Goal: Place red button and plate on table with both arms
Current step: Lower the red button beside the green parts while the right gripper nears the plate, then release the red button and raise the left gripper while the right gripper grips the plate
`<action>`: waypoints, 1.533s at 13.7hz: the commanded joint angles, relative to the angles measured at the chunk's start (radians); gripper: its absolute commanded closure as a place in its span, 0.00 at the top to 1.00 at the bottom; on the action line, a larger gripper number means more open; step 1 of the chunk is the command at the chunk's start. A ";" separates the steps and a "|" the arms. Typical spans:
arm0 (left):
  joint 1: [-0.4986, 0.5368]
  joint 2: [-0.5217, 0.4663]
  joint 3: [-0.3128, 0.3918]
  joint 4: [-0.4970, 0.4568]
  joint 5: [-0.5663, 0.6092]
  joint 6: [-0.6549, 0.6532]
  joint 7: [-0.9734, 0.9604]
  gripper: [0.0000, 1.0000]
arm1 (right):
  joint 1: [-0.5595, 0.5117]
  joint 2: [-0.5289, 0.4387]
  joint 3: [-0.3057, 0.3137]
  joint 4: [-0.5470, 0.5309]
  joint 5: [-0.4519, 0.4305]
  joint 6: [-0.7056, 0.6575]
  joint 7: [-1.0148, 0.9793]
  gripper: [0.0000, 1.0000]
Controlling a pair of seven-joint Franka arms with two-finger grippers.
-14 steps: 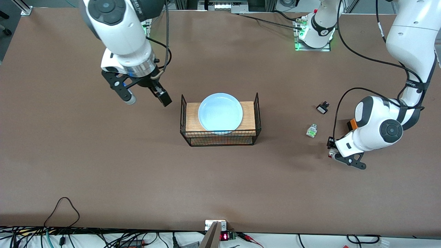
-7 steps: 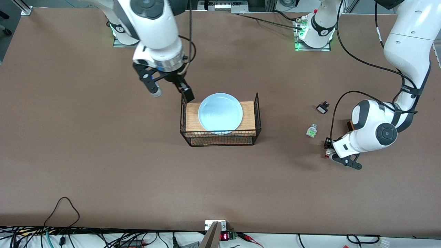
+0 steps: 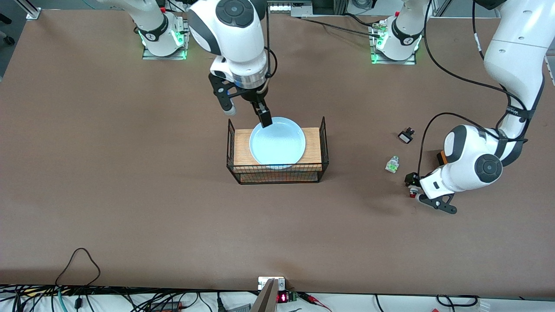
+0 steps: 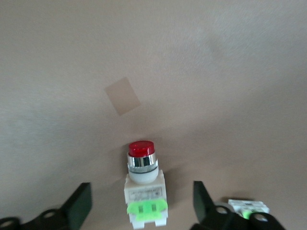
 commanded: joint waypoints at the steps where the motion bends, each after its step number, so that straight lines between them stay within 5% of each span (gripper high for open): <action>1: -0.003 -0.110 -0.018 -0.006 -0.008 -0.098 0.005 1.00 | 0.018 -0.006 0.001 -0.088 -0.017 0.073 0.028 1.00; 10: -0.003 -0.148 -0.140 0.336 -0.016 -0.609 -0.113 1.00 | 0.011 0.035 0.001 -0.212 -0.050 0.236 0.014 1.00; 15: 0.000 -0.245 -0.159 0.378 -0.034 -0.736 -0.214 1.00 | 0.013 0.075 -0.001 -0.212 -0.053 0.236 -0.017 0.92; 18: -0.023 -0.347 -0.103 0.361 -0.111 -0.764 -0.220 1.00 | 0.014 0.077 -0.001 -0.212 -0.038 0.242 -0.022 0.61; 21: -0.188 -0.456 0.194 0.288 -0.296 -0.766 -0.217 1.00 | 0.008 0.075 -0.001 -0.208 -0.002 0.265 0.004 0.15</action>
